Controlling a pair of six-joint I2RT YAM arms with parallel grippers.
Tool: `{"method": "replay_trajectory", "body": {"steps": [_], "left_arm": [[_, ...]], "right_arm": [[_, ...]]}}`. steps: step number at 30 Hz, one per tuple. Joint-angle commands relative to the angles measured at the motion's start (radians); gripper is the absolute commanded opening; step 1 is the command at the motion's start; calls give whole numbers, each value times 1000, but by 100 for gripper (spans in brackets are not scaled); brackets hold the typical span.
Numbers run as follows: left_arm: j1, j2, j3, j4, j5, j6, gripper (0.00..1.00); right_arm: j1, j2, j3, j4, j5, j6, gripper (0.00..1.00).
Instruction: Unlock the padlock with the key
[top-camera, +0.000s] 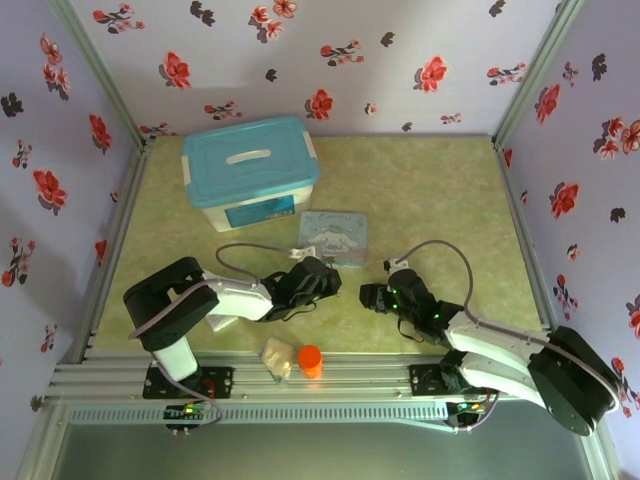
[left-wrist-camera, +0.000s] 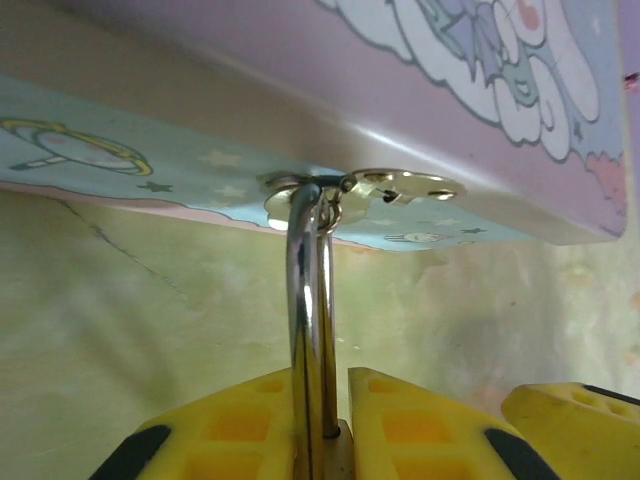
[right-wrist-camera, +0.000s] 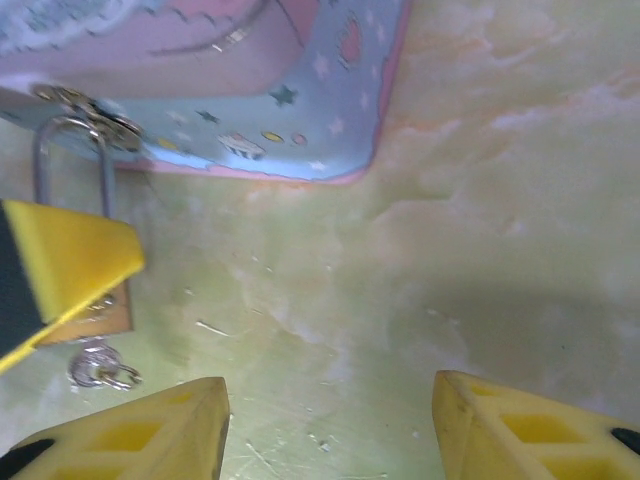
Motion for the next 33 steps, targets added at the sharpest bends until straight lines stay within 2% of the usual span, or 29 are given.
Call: {"method": "replay_trajectory", "body": {"steps": [1, 7, 15, 22, 29, 33], "left_arm": [[23, -22, 29, -180, -14, 98, 1], [23, -5, 133, -436, -59, 188, 11], [6, -1, 187, -535, -106, 234, 23], [-21, 23, 226, -619, -148, 257, 24], [-50, 14, 253, -684, -175, 248, 17], [-66, 36, 304, -783, -232, 274, 17]], "right_arm": [[-5, 25, 65, -29, 61, 16, 55], [-5, 81, 113, -65, 113, -1, 54], [-4, 148, 122, -55, 128, 9, 53], [-4, 168, 111, -31, 136, 25, 53], [-5, 205, 104, 7, 121, 31, 52], [-4, 220, 105, 17, 116, 39, 52]]}}
